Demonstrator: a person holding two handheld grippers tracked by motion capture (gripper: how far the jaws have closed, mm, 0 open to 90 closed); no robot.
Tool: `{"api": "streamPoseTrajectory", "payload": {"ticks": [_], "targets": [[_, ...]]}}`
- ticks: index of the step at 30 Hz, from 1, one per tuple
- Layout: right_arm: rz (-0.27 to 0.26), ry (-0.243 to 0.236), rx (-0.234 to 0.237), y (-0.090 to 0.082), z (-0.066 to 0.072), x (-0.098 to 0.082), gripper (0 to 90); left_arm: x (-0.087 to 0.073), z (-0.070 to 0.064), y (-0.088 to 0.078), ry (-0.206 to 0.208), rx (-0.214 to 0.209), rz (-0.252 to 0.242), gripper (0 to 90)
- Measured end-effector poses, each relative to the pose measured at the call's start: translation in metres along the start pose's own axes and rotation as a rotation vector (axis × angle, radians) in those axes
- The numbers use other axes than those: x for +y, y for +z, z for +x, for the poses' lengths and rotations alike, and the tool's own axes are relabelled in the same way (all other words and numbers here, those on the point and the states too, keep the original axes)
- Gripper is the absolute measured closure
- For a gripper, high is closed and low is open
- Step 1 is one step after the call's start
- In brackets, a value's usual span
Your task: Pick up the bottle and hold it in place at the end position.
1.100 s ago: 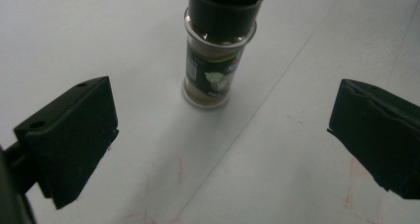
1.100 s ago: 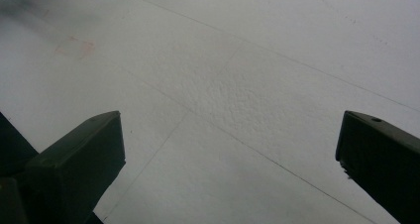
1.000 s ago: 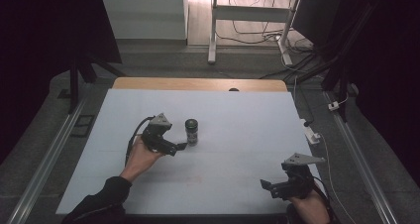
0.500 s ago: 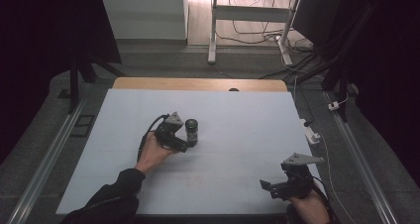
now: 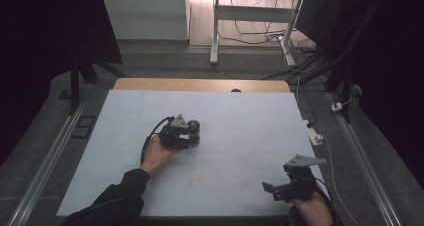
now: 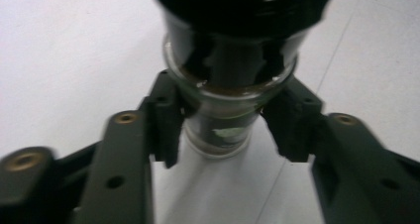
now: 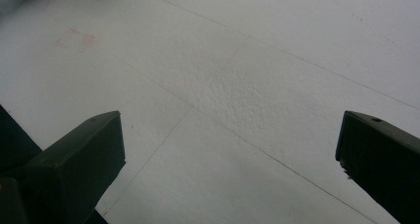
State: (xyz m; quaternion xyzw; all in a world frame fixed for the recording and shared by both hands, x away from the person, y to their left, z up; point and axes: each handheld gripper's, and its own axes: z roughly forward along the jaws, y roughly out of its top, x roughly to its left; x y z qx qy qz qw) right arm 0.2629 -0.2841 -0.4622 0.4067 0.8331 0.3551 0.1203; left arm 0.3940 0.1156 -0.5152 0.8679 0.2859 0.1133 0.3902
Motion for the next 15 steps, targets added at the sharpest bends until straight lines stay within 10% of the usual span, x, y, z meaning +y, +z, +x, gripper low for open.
{"api": "streamPoseTrajectory", "payload": {"ticks": [15], "targets": [[-0.008,-0.007,-0.006,-0.0013,0.0010,-0.0002,0.0,0.0008,0.0003,-0.0001,-0.004,-0.003,0.009,53.9]]}}
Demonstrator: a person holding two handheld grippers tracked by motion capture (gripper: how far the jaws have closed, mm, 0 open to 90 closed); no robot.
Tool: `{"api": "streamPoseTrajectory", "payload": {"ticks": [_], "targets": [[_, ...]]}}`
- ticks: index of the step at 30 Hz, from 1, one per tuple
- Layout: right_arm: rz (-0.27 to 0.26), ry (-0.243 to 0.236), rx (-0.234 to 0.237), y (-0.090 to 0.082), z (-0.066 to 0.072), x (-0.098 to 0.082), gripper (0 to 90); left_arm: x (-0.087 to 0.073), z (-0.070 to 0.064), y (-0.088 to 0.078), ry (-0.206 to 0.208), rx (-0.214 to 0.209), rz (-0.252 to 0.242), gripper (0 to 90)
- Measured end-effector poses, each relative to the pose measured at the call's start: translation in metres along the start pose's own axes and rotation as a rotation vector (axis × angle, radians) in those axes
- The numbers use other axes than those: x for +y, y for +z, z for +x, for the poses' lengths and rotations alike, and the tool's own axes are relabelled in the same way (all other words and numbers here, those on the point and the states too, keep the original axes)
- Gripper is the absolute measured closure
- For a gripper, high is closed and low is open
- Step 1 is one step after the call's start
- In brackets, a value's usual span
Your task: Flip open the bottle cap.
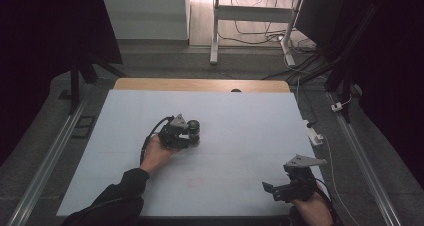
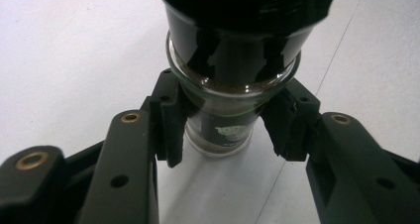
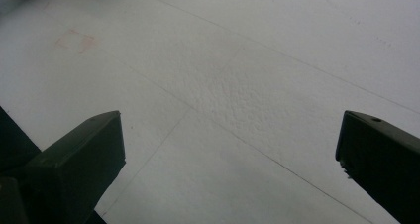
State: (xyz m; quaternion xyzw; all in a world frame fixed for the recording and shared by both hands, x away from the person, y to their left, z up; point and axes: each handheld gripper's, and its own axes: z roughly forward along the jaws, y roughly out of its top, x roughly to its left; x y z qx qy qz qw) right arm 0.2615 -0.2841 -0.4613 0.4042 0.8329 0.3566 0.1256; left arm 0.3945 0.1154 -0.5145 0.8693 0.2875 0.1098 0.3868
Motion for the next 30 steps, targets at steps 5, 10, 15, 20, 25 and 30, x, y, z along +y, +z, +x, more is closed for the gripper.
{"api": "streamPoseTrajectory", "payload": {"ticks": [5,10,15,20,25,30], "targets": [[-0.014,0.000,-0.006,-0.001,0.000,0.000,0.0,0.000,0.000,0.000,-0.001,0.002,0.002,54.0],[-0.040,0.008,0.006,-0.003,0.002,0.001,0.0,0.001,-0.001,0.000,-0.001,0.003,0.004,54.0],[-0.060,-0.004,0.007,-0.004,0.005,0.003,0.0,0.001,0.000,0.000,0.003,0.002,0.005,54.0],[-0.073,-0.015,0.025,-0.003,0.007,0.006,0.0,0.000,0.000,0.000,0.007,0.004,0.004,54.1],[-0.077,-0.039,0.039,-0.001,0.011,0.010,0.0,0.000,0.000,0.000,0.006,0.003,0.003,54.1],[-0.088,-0.058,0.059,0.002,0.015,0.014,0.0,0.000,0.000,0.000,0.004,0.001,0.002,54.1]]}}
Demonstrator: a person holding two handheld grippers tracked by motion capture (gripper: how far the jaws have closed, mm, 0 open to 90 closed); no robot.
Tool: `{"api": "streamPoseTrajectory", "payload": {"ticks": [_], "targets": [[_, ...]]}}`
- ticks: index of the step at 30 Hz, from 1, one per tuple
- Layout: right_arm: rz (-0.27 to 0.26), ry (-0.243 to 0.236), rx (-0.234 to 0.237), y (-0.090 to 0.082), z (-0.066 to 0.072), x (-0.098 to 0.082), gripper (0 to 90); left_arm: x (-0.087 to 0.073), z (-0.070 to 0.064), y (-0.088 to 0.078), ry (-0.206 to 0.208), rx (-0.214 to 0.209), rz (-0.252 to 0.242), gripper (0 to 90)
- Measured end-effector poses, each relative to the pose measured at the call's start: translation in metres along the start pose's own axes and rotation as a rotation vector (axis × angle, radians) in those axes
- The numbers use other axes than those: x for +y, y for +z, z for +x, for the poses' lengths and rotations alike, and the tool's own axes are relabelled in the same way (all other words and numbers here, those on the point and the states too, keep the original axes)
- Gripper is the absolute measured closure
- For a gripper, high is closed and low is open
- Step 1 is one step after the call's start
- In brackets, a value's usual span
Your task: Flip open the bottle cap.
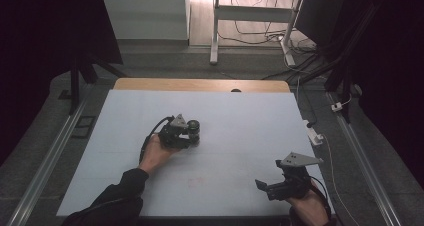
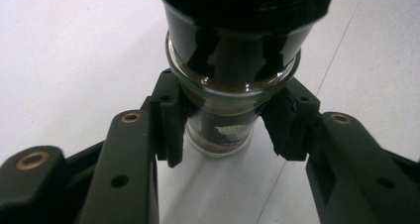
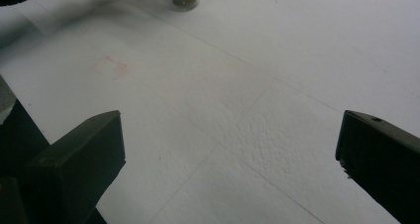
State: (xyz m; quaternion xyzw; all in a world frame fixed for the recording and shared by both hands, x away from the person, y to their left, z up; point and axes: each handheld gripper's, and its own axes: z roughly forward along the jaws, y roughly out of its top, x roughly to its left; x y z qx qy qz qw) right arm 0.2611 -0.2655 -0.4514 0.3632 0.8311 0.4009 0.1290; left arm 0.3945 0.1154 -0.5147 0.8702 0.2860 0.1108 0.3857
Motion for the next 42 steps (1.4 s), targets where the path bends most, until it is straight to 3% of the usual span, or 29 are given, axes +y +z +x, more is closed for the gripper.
{"api": "streamPoseTrajectory", "payload": {"ticks": [15,22,35,42], "targets": [[-0.057,-0.057,0.090,0.018,0.014,0.024,0.0,0.001,-0.001,0.000,-0.008,0.003,0.007,54.0],[-0.036,-0.097,0.117,0.036,0.024,0.036,0.0,0.000,-0.001,0.000,-0.009,0.004,0.006,54.1],[-0.019,-0.073,0.156,0.068,0.031,0.061,0.0,0.001,-0.002,0.000,-0.011,0.009,0.011,54.1],[-0.004,-0.095,0.164,0.080,0.034,0.075,0.0,0.001,-0.002,0.000,-0.011,0.010,0.013,54.1]]}}
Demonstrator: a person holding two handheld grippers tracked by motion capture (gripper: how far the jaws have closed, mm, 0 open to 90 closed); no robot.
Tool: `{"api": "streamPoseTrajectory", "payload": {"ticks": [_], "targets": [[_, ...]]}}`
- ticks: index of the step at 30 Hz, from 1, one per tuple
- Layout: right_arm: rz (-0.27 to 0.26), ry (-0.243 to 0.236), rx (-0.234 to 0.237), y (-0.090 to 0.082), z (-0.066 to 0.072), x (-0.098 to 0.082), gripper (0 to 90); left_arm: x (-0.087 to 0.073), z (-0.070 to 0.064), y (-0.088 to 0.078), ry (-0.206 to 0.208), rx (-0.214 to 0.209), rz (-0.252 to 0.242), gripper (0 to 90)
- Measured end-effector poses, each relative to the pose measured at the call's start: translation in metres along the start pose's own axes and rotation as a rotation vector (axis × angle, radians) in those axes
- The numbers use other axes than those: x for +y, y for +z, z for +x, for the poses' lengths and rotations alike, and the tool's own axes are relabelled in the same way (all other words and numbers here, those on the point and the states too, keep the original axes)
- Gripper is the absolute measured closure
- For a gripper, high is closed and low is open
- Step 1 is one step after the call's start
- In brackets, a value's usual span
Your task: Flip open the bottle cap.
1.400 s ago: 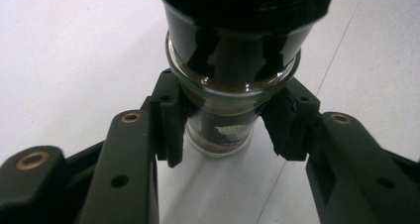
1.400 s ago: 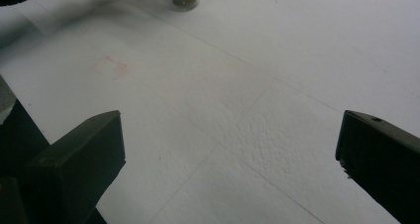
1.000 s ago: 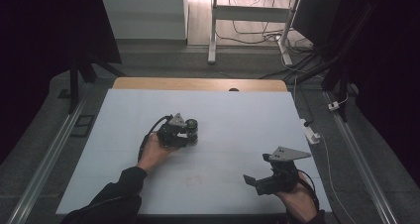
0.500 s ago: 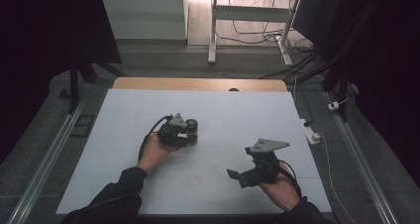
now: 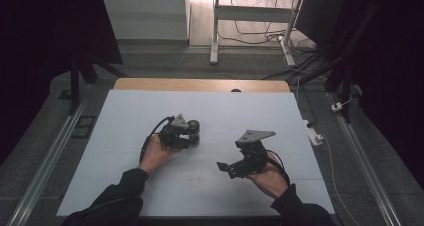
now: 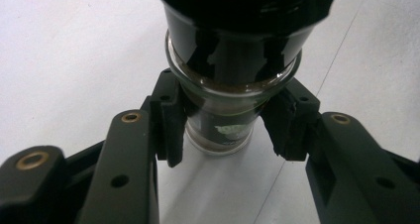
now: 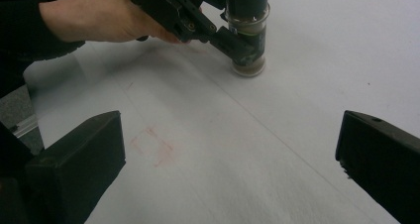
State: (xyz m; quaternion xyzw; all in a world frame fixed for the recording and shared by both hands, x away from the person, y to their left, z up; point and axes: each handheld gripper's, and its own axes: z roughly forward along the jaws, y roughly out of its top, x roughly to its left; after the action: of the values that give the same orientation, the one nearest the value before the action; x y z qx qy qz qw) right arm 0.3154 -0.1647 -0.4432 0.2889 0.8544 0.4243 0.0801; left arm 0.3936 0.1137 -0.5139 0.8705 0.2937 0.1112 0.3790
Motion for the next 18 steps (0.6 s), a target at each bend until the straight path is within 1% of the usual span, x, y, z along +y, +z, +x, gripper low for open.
{"api": "streamPoseTrajectory", "payload": {"ticks": [3,7,18], "targets": [[0.004,-0.011,-0.003,0.006,0.000,0.006,0.0,0.000,0.000,0.000,0.000,0.000,0.001,54.1],[0.005,-0.038,-0.012,0.015,0.001,0.013,0.0,0.000,0.000,0.000,0.000,0.000,0.003,54.1],[0.009,-0.064,-0.024,0.037,-0.001,0.029,0.0,0.001,0.000,0.000,-0.002,0.003,0.007,54.1]]}}
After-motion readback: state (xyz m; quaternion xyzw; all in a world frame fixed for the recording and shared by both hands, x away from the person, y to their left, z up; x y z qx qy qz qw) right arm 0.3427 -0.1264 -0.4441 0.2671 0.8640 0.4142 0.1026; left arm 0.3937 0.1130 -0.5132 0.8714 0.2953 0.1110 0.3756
